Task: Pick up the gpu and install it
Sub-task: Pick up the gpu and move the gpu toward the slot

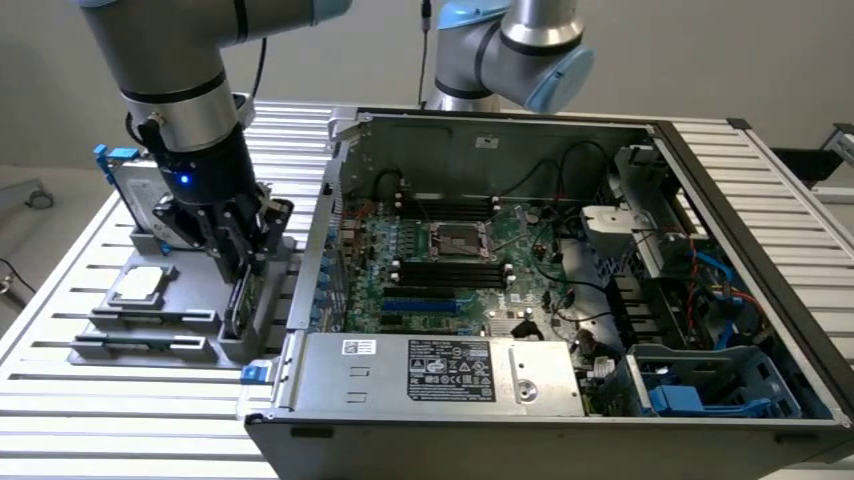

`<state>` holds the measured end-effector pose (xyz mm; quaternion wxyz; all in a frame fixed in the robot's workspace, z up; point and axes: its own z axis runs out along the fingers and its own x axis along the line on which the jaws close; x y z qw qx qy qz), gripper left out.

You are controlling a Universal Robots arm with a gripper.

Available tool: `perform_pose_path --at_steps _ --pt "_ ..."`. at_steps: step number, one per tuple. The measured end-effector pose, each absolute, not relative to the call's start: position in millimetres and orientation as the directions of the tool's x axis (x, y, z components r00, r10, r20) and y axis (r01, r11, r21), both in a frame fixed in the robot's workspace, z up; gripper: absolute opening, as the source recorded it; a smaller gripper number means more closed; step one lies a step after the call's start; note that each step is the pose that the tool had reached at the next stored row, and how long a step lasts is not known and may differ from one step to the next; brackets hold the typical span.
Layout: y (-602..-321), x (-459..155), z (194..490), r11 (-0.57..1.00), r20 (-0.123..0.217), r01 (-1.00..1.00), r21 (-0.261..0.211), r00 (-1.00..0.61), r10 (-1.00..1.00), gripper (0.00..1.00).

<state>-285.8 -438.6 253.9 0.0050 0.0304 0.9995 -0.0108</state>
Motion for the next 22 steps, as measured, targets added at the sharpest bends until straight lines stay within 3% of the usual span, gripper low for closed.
perform_pose_path --at_steps 12,22 --pt "-435.5 -286.2 247.8 0.999 -0.005 0.052 0.006 -0.999 0.052 0.36" --pt "-435.5 -286.3 243.5 0.999 0.02 0.03 0.025 -0.999 0.029 0.36"
